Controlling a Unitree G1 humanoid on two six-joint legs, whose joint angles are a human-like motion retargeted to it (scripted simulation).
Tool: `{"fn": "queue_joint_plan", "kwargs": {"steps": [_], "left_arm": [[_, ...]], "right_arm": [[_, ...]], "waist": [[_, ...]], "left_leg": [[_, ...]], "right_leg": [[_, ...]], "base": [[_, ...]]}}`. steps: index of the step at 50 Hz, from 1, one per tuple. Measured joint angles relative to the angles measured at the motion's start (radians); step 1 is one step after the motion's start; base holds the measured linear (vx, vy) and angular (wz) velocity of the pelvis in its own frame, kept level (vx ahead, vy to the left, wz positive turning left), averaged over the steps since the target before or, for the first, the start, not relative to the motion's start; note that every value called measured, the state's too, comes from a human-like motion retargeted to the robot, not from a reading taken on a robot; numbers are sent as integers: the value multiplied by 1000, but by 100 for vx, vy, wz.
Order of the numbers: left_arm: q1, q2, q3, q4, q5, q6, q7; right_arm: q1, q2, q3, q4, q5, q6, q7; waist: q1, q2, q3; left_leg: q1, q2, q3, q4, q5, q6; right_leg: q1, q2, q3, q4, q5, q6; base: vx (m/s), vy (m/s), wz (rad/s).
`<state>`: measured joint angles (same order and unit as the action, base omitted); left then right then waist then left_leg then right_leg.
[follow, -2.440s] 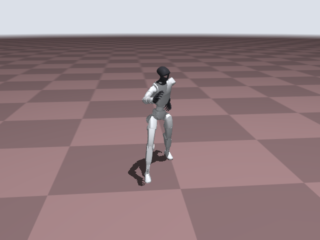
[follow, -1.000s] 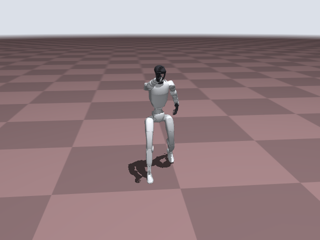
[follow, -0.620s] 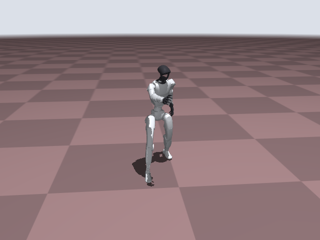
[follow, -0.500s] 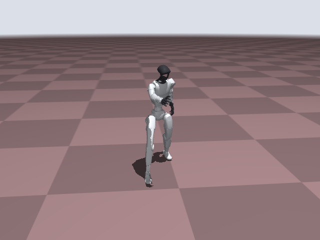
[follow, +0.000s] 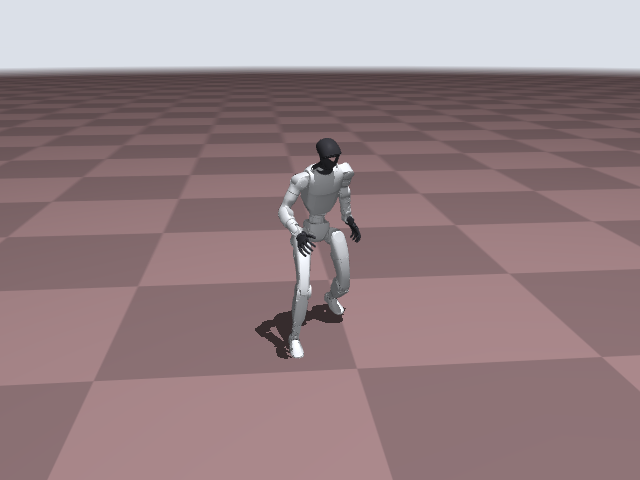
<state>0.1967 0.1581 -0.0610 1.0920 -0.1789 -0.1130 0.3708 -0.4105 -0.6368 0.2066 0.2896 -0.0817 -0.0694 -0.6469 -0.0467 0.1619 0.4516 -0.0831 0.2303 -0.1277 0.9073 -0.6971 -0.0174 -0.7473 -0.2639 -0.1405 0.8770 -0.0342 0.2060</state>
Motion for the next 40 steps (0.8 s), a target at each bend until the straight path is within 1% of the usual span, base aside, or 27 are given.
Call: {"fn": "queue_joint_plan", "kwargs": {"steps": [2, 4, 5, 7, 8, 10, 12, 13, 14, 15, 17, 18, 20, 22, 23, 26, 28, 29, 30, 32, 33, 34, 35, 36, 37, 38, 40], "left_arm": [[-142, -34, -9, -31, 32, -1, 92], [-285, -52, -27, -93, 44, -18, 179], [-359, -55, -29, -136, 45, -29, 226], [-511, -31, 10, -255, 66, -66, 308], [-587, -6, 47, -327, 78, -77, 345], [-746, 70, 113, -471, 97, -90, 385], [-933, 163, 110, -579, 92, -112, 371], [-1039, 206, 83, -615, 78, -128, 347], [-1162, 246, 36, -627, 47, -142, 315], [-1293, 285, -21, -627, 7, -155, 278], [-1554, 347, -160, -578, -104, -157, 222], [-1691, 364, -227, -539, -142, -149, 201], [-1912, 371, -329, -465, -211, -143, 180], [-2022, 362, -360, -445, -244, -148, 151], [-2041, 378, -377, -458, -262, -168, 161], [-2008, 364, -354, -574, -317, -202, 156], [-1904, 372, -300, -704, -323, -216, 110], [-1834, 362, -267, -776, -335, -218, 91], [-1759, 342, -234, -848, -354, -217, 77], [-1546, 365, -169, -995, -302, -230, 45], [-1461, 381, -142, -1054, -301, -250, 51], [-1362, 409, -107, -1105, -293, -272, 59], [-1256, 444, -68, -1154, -282, -296, 68], [-1071, 480, 7, -1202, -262, -313, 75], [-874, 495, 80, -1244, -249, -320, 74], [-653, 467, 150, -1273, -252, -305, 55], [-250, 371, 216, -1263, -250, -268, 7]], "right_arm": [[157, 49, -19, -8, -129, 32, -9], [336, 116, -19, 16, -186, 40, 0], [429, 153, -17, 33, -192, 36, 9], [623, 208, -12, 79, -169, 9, 17], [718, 219, -14, 100, -166, -2, 25], [894, 209, -23, 141, -181, -13, 75], [1040, 182, -17, 195, -192, -20, 198], [1100, 169, -2, 229, -186, -26, 285], [1145, 164, 26, 270, -163, -31, 382], [1182, 162, 61, 315, -132, -34, 484], [1214, 198, 164, 415, -64, -27, 678], [1212, 227, 240, 456, -26, -17, 743], [1208, 280, 328, 528, 11, -6, 843], [1181, 330, 336, 611, -5, 23, 929], [1166, 351, 303, 657, -4, 42, 929], [1087, 409, 192, 778, 131, 109, 843], [1012, 416, 85, 833, 191, 139, 824], [977, 407, 53, 846, 216, 151, 803], [944, 395, 32, 854, 244, 164, 776], [903, 383, -2, 860, 254, 139, 654], [829, 369, -2, 874, 274, 138, 596], [727, 362, -7, 897, 279, 141, 535], [611, 358, -14, 926, 277, 147, 473], [487, 374, -24, 943, 253, 144, 403], [376, 392, -26, 936, 237, 143, 348], [290, 413, -12, 882, 237, 147, 321], [227, 452, 2, 658, 219, 94, 227]], "waist": [[-15, 6, 46], [-54, -6, 49], [-84, -18, 44], [-183, -33, 7], [-233, -41, -16], [-318, -51, -71], [-348, -51, -133], [-344, -52, -166], [-324, -57, -200], [-295, -64, -236], [-205, -70, -287], [-161, -70, -299], [-69, -71, -321], [9, -61, -319], [40, -60, -321], [130, -97, -326], [159, -129, -325], [181, -149, -327], [211, -172, -331], [249, -210, -310], [252, -253, -269], [249, -297, -224], [242, -341, -177], [240, -371, -148], [233, -399, -131], [218, -426, -140], [245, -428, -186]], "left_leg": [[22, 21, 44, 82, -71, 25], [67, 31, 103, 77, -114, 22], [94, 31, 134, 54, -118, 13], [148, 27, 163, -63, -30, -35], [178, 22, 169, -146, 56, -58], [222, 0, 169, -322, 316, -95], [221, -27, 157, -453, 602, -166], [205, -44, 148, -495, 688, -219], [180, -81, 148, -542, 734, -240], [150, -127, 154, -593, 759, -244], [99, -131, 169, -716, 770, -237], [51, -123, 196, -742, 751, -221], [-55, -109, 247, -781, 687, -184], [-144, -85, 269, -825, 624, -169], [-189, -72, 280, -835, 589, -166], [-291, -57, 336, -922, 545, -182], [-387, -45, 358, -857, 489, -174], [-444, -56, 335, -805, 517, -170], [-502, -75, 299, -753, 576, -169], [-718, -84, 294, -310, 595, -156], [-800, -101, 305, -154, 614, -150], [-867, -104, 329, -20, 608, -146], [-927, -101, 359, 103, 591, -143], [-935, -71, 385, 176, 559, -144], [-934, -56, 407, 217, 540, -141], [-916, -71, 422, 193, 544, -129], [-852, -84, 427, 94, 580, -124]], "right_leg": [[-62, 14, 31, 139, -50, 11], [-107, 33, 62, 216, -84, 27], [-119, 42, 76, 233, -95, 34], [-71, 50, 61, 156, -59, 53], [-24, 61, 43, 74, -18, 55], [109, 98, 14, -188, 124, 56], [268, 148, -6, -528, 338, 56], [328, 165, -30, -656, 427, 56], [369, 164, -56, -736, 479, 56], [400, 155, -82, -792, 512, 56], [469, 178, -74, -768, 463, 56], [499, 188, -46, -729, 425, 56], [546, 209, 4, -622, 340, 56], [608, 227, 34, -529, 280, 56], [649, 227, 41, -501, 262, 56], [764, 199, 82, -484, 248, 56], [854, 184, 151, -535, 269, 56], [887, 153, 178, -553, 242, 56], [913, 111, 199, -563, 196, 56], [983, -44, 163, -525, -84, 48], [984, -131, 114, -443, -257, 27], [976, -208, 89, -361, -393, 11], [964, -278, 76, -281, -511, -2], [959, -307, 109, -243, -555, -17], [955, -330, 136, -220, -573, -29], [951, -343, 149, -224, -542, -33], [938, -309, 179, -269, -366, -39]], "base": [[19, -4, -93], [26, -3, -106], [30, -3, -80], [31, -5, -50], [28, -13, -45], [22, -20, -48], [14, -34, -65], [4, -35, -85], [-5, -25, -98], [-8, -18, -112], [-4, -14, -115], [-2, -4, -109], [-4, 5, -123], [-3, 12, -167], [-1, 10, -180], [0, -3, -170], [0, -2, -162], [-8, 13, -178], [-9, 37, -196], [-11, 48, -169], [-17, 24, -92], [-18, 8, -51], [-4, 5, -75], [9, 6, -89], [23, 7, -75], [30, 8, -34], [43, 6, -14]]}}
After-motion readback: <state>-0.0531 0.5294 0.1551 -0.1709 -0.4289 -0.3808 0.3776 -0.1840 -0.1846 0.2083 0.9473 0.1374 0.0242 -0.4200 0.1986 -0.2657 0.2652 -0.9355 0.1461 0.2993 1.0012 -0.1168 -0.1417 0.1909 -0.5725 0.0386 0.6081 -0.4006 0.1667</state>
